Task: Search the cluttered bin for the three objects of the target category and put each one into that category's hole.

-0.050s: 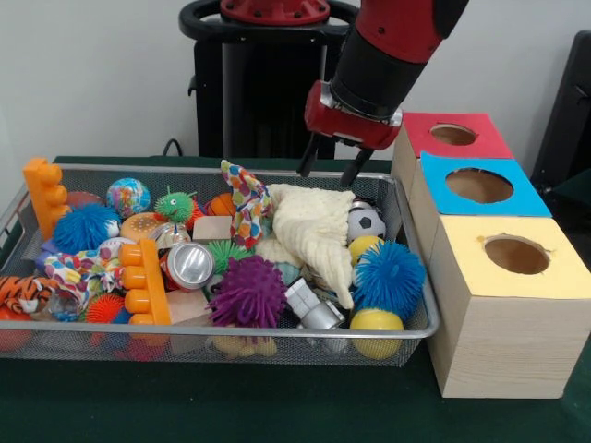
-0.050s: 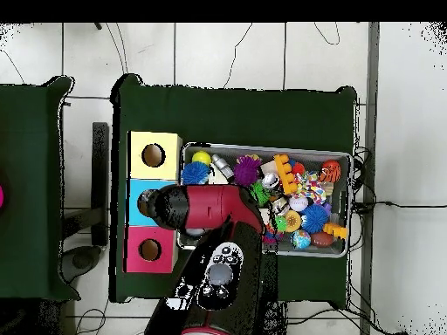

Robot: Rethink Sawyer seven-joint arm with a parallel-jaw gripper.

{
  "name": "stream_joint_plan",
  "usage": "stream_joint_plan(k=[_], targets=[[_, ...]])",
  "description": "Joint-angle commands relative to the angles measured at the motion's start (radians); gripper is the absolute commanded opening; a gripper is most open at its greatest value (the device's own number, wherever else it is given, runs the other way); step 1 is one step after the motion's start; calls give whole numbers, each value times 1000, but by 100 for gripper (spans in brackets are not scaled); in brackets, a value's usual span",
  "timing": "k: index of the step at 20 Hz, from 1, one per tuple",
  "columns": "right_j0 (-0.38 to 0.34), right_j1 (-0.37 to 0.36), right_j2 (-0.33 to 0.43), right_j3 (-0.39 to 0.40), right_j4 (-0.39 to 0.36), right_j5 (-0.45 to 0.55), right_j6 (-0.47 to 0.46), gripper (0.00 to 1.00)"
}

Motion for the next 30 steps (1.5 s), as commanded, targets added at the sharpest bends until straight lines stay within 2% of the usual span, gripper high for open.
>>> stream_joint_plan(k=[1,4,11,23,26,30], targets=[[-45,58,129,65,-7,-186,115,100],[-59,43,143,104,-3,-236,114,100],[-99,75,201,151,11,-382,136,100],[-151,127,239,150,6,-454,136,100],[-191,153,281,167,8,-476,130,100],[-191,183,294,127,17,-435,121,100]])
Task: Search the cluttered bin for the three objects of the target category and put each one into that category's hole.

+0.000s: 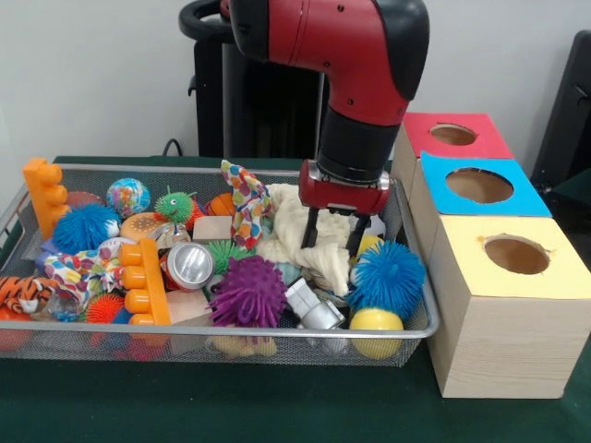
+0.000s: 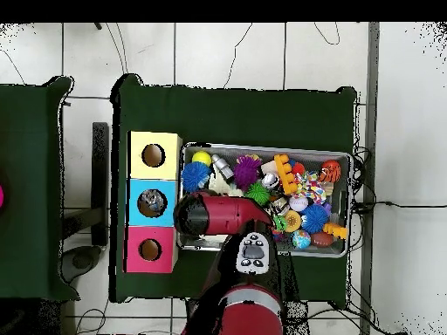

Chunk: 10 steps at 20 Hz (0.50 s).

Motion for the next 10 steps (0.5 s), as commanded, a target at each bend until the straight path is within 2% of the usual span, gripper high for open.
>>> stream_joint_plan(k=[1,9,10], targets=[[-45,90,141,26,17,-16,120,100],[-19,96,112,-3,15,50,119,100],[-18,97,110,-5,16,56,118,0]])
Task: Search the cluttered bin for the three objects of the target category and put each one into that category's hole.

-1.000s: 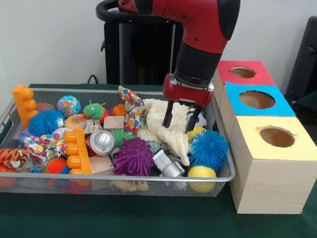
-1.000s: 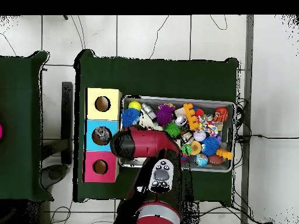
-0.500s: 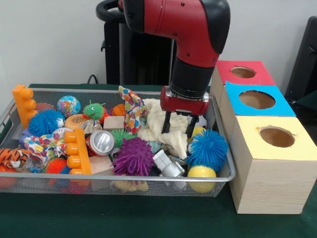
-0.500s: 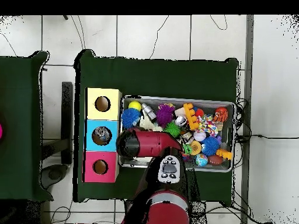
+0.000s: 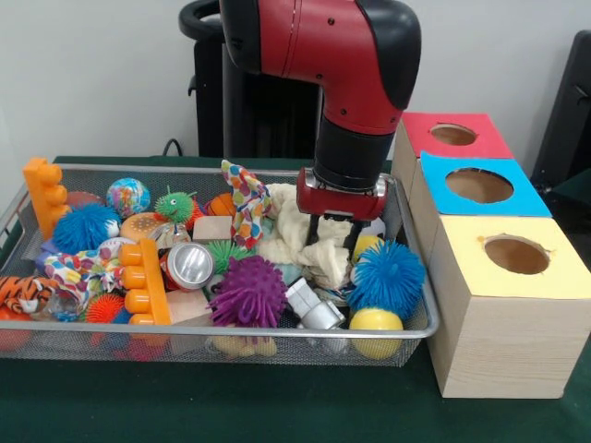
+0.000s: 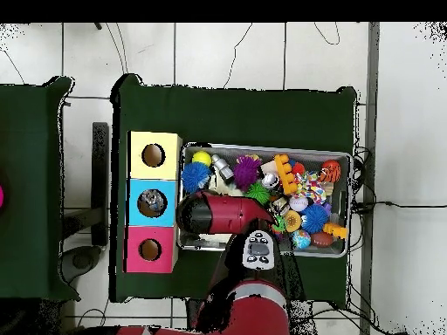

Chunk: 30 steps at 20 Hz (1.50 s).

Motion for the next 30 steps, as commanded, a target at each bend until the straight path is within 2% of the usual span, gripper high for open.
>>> stream_joint_plan(k=[1,11,13,15,18,21,26,30], targets=[[6,83,89,-4,15,59,117,0],[5,80,92,3,5,60,106,0],[24,69,62,-6,4,82,114,0],[30,11,39,17,-15,141,84,0],[14,-134,17,85,-58,230,-1,0],[7,-218,4,79,-77,355,-62,0],[35,-215,-40,-27,-141,517,-83,0],[55,-203,-62,-76,-211,602,-85,0]])
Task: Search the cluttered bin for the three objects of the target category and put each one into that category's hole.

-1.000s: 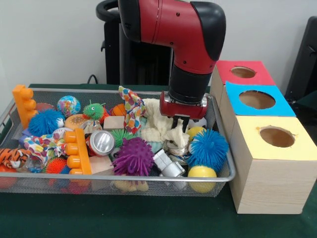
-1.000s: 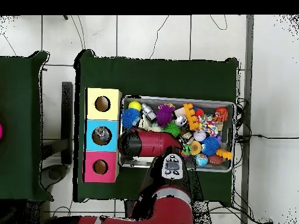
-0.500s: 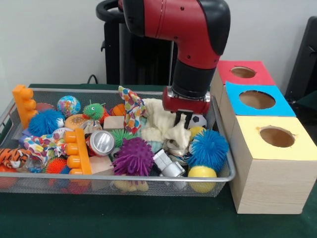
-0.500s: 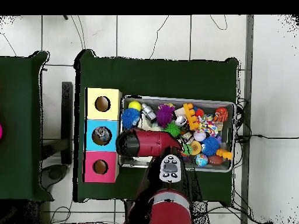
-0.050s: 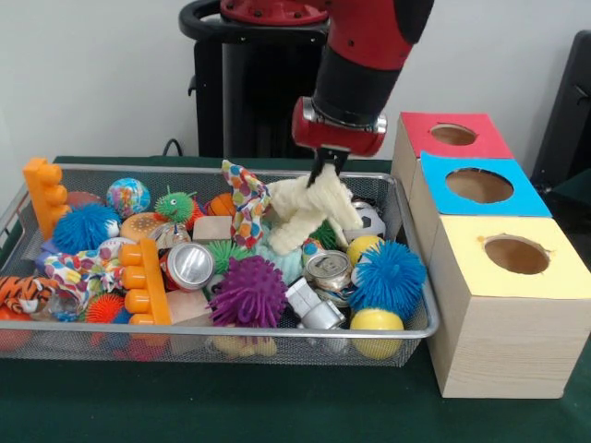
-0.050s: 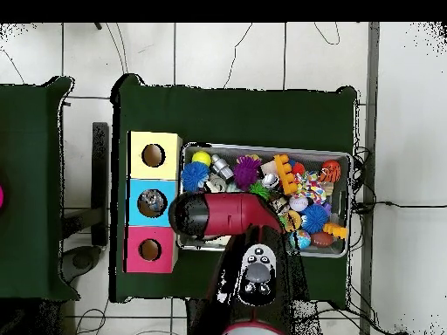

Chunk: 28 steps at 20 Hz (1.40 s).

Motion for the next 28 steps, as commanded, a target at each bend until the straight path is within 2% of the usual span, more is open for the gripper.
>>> stream_joint_plan(k=[1,13,23,27,28], targets=[[24,-25,-24,-77,-140,232,-85,0],[20,-86,-41,-90,-323,484,-178,0],[-6,-89,2,-92,-386,521,-164,0],[-12,-103,8,-78,-396,488,-152,0],[-17,-104,13,-77,-393,453,-135,0]])
